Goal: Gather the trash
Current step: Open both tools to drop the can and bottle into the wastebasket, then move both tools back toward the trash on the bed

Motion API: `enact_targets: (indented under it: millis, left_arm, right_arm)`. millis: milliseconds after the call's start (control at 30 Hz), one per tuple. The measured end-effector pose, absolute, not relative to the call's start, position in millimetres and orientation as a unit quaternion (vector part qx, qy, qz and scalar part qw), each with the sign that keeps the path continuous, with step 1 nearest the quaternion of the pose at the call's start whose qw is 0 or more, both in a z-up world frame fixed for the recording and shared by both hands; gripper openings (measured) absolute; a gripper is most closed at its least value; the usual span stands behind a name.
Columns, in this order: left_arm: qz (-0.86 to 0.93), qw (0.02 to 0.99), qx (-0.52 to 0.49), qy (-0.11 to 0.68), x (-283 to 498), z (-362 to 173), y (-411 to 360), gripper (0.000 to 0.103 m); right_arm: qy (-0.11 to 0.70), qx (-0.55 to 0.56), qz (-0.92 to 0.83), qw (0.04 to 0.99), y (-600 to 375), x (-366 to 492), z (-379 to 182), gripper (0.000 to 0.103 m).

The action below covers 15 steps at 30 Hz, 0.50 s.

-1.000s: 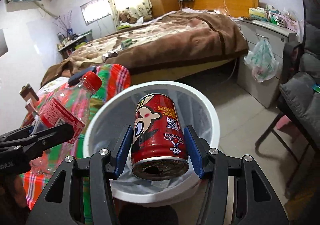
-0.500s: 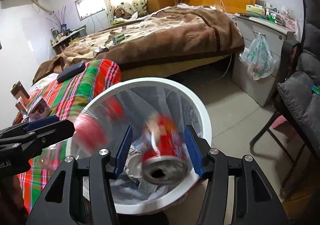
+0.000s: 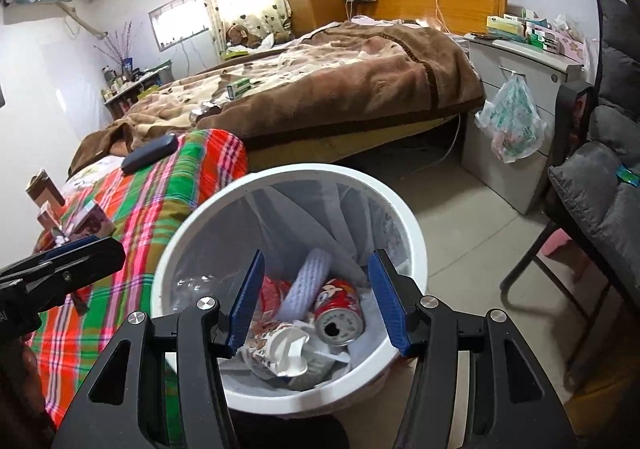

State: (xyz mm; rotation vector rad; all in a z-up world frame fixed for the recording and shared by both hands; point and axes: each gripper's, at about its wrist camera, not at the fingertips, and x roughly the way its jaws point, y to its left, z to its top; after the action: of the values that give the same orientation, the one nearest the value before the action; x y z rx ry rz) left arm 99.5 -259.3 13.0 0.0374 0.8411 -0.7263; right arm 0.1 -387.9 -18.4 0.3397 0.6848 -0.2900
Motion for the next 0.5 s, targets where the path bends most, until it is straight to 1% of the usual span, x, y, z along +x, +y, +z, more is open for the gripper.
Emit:
enact_targets:
  millis: [500]
  left_arm:
    - [-0.298, 0.878, 0.006, 0.373, 84, 27, -195, 0.072]
  right_arm:
    - [0.314, 0.156, -0.095, 0.931, -349, 7, -7, 0.056]
